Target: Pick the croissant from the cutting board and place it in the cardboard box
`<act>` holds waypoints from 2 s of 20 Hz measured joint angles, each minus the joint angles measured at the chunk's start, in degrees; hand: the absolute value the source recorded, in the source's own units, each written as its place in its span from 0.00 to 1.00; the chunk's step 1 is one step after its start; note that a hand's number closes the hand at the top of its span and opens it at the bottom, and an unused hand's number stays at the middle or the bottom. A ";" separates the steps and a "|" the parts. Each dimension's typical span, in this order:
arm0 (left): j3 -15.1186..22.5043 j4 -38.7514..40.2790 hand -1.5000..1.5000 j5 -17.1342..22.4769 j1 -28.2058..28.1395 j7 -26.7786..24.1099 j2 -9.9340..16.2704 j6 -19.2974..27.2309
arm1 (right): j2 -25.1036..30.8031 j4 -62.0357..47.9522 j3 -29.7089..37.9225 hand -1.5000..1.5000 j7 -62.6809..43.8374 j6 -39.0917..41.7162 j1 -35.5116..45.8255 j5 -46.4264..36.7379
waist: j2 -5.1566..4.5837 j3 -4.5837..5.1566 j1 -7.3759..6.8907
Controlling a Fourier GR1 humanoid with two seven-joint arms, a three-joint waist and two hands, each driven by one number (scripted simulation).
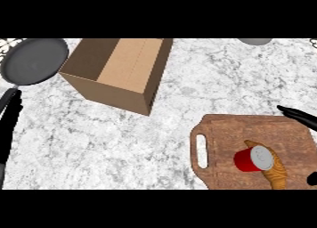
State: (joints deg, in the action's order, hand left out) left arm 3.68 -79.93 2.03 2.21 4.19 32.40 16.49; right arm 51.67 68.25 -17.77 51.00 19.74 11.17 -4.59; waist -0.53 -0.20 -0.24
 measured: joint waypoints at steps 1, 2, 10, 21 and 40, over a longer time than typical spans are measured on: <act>0.03 -0.06 0.50 -0.06 0.55 0.39 0.03 -0.16 | 1.04 -0.53 -0.43 0.00 0.92 -1.30 0.71 -2.16 | 0.02 0.01 -0.19; -0.03 0.39 0.50 -0.19 1.13 0.61 0.16 -0.35 | 2.32 -0.89 -0.93 0.00 1.38 -2.19 1.75 -4.32 | 0.01 0.02 -0.37; 0.53 2.78 0.50 -2.16 2.51 0.03 -1.53 -0.20 | 6.72 0.57 -8.26 0.00 0.37 -4.29 8.37 -19.37 | 0.29 0.20 -0.67; -1.35 3.58 0.50 -3.80 3.18 0.11 -2.64 -1.61 | 3.17 5.44 -14.53 0.00 -9.72 2.07 12.71 -34.03 | 0.51 0.23 -0.19; -6.07 3.95 0.50 -8.35 2.46 -0.97 -6.27 -4.79 | -4.24 13.01 -9.50 0.00 -12.22 6.93 5.91 -44.38 | 0.57 0.21 0.22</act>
State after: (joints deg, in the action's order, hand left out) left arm -2.39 -75.98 -6.32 4.67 3.22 26.13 11.70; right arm 47.43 81.26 -27.26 38.79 26.67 17.08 -48.97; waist 0.03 0.01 -0.02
